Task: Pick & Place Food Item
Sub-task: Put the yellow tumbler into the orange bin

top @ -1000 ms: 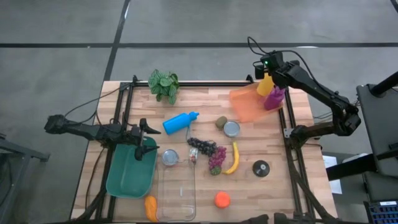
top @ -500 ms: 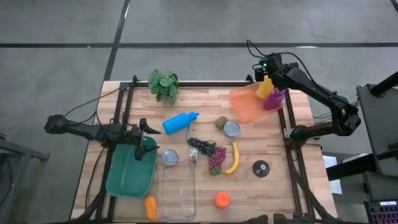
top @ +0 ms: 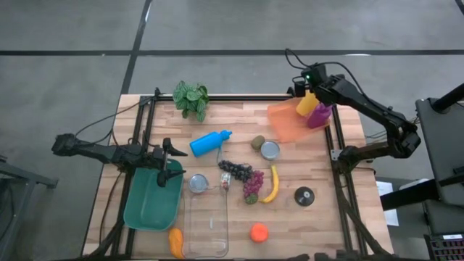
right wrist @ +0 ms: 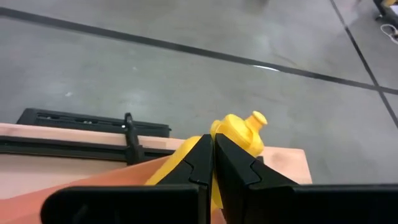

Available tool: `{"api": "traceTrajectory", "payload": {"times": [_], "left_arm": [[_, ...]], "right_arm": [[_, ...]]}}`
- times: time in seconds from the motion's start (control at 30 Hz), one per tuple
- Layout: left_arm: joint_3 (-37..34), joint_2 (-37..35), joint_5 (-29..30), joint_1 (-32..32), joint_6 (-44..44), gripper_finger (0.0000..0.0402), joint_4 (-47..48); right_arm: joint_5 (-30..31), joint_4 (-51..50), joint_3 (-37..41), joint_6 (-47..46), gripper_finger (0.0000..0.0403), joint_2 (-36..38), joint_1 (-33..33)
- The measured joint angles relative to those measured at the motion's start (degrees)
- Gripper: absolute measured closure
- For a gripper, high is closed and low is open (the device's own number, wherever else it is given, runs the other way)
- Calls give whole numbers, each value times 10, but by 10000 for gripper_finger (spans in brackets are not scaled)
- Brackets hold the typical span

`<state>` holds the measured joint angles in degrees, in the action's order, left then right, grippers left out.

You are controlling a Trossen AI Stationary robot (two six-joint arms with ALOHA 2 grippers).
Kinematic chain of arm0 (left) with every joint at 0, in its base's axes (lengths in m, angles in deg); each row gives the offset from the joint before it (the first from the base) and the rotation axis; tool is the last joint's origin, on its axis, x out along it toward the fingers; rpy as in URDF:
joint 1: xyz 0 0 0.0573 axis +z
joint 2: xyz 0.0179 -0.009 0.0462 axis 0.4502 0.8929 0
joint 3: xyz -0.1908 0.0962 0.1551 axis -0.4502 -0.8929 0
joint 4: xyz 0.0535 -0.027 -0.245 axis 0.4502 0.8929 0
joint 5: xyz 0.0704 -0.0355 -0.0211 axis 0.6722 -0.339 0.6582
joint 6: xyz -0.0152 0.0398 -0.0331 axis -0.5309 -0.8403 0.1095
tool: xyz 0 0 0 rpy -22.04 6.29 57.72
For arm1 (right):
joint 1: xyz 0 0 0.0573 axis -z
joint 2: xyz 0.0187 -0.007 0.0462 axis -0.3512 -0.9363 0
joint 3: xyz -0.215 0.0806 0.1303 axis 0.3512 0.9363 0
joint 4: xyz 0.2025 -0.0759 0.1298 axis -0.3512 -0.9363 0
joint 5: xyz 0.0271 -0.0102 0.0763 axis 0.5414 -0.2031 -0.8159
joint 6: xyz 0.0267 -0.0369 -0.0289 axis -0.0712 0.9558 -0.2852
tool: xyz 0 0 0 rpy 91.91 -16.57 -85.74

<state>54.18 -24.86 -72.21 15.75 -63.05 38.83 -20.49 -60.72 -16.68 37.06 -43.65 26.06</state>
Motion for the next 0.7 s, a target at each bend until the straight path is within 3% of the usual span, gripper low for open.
{"api": "traceTrajectory", "payload": {"times": [0.4, 0.7], "left_arm": [[0, 0, 0, 0, 0, 66, 0], [0, 0, 0, 0, 0, 66, 0]], "right_arm": [[-17, -3, -10, -15, 392, 1, -40], [-68, -31, -9, -56, 392, 1, -45]]}}
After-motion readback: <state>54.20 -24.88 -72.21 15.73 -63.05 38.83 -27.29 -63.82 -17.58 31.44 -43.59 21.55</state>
